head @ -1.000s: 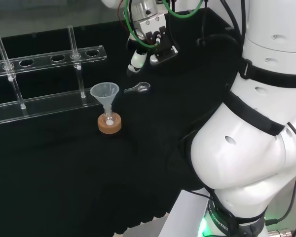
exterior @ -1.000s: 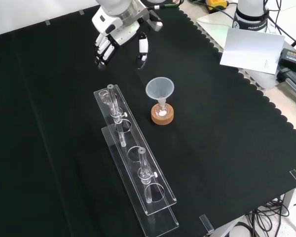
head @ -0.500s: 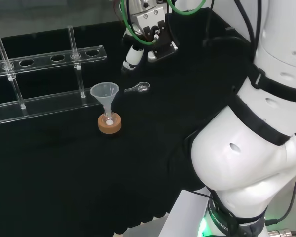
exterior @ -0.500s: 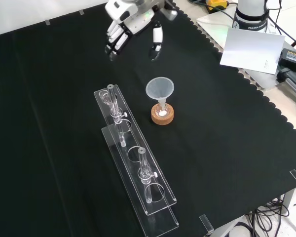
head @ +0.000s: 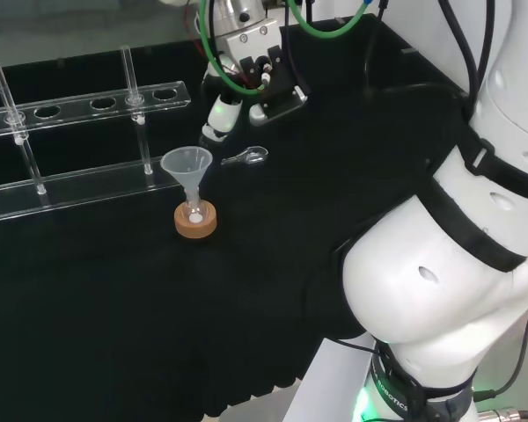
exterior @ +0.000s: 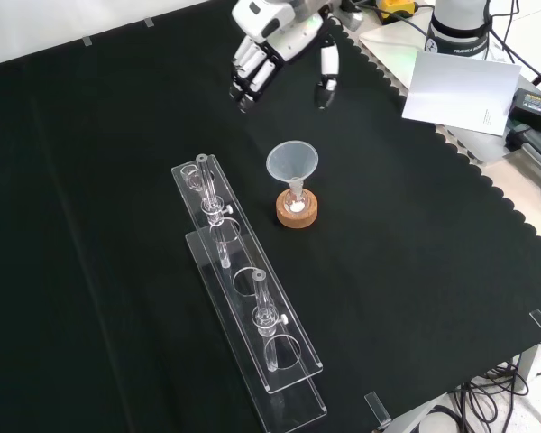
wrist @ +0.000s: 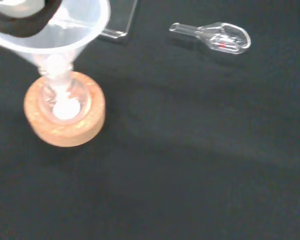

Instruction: Remove the funnel from the round-bottom flask.

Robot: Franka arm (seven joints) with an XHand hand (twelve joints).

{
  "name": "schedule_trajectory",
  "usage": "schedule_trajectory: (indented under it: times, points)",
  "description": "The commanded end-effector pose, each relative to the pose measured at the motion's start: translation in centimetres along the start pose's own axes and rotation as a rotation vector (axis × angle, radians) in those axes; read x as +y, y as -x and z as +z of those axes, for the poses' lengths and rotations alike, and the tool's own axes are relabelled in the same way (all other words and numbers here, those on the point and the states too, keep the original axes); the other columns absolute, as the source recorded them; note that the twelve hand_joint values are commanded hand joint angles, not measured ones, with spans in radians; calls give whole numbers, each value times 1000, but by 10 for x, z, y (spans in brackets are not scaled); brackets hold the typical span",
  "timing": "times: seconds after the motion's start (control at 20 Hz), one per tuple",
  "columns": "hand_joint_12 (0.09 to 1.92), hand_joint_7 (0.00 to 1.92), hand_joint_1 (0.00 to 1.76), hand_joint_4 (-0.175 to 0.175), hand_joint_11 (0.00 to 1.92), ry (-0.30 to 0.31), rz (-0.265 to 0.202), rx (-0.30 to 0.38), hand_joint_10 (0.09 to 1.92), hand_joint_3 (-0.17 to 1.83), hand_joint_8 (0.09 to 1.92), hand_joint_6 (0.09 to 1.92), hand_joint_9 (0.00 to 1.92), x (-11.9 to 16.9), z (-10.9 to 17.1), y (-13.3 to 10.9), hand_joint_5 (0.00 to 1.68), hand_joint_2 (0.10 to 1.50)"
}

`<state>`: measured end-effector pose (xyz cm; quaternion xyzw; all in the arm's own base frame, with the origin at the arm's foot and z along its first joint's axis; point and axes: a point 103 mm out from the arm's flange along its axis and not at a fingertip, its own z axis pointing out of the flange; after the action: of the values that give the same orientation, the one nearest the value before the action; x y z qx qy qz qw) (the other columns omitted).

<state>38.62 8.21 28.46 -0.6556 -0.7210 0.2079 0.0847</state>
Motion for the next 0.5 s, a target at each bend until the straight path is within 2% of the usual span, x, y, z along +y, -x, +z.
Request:
schedule_trajectory:
  times: [0.05,0.25,0.5]
  points:
    - [1426,0,642,-8,368,-21,-25,1,697,332,560,87,241,-7,2,-22,172,634]
    - [1438,0,603,-7,359,-60,-40,0,722,302,460,87,190,-1,2,-38,101,637]
    - [1451,0,561,1,350,-116,-55,4,754,257,266,87,105,11,8,-44,8,645]
